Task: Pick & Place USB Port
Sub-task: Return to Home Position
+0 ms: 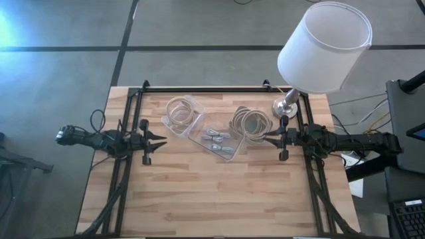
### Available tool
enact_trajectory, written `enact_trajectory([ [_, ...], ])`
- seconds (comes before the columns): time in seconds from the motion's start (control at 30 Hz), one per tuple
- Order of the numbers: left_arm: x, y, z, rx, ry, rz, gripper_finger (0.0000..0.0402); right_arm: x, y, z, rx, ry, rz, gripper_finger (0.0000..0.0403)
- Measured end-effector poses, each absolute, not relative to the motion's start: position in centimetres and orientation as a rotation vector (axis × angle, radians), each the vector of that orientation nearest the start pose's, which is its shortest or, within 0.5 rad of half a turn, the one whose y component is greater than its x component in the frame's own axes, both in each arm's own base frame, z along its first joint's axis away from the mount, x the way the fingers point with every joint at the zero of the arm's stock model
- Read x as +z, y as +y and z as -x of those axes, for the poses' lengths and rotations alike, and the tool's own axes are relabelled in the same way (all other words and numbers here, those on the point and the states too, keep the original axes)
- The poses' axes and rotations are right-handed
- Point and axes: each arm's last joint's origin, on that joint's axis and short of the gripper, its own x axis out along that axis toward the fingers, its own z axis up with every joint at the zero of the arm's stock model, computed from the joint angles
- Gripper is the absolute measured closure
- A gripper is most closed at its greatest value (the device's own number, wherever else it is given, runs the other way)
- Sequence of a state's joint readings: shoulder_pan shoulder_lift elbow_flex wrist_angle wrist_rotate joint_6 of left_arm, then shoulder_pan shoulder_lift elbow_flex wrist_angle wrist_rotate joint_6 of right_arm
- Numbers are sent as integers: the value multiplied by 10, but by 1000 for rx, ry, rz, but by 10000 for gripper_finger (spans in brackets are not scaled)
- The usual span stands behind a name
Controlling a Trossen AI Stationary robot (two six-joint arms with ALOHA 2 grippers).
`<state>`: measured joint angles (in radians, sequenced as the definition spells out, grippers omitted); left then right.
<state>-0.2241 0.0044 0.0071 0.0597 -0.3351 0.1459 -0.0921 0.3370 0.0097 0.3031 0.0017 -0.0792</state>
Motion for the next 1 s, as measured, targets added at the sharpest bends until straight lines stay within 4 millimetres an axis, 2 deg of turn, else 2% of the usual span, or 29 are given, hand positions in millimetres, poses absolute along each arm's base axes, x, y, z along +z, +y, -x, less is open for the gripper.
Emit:
enact_trajectory([
  [0.37, 171, -12, -95, 115, -52, -128, 321, 166, -11, -118, -93, 28, 78, 312],
  [0.8, 171, -12, -95, 115, -52, -128, 321, 167, -11, -118, -93, 28, 78, 334],
  [1.0, 171, -12, -95, 115, -52, -129, 321, 167, -11, -118, -93, 28, 78, 329],
])
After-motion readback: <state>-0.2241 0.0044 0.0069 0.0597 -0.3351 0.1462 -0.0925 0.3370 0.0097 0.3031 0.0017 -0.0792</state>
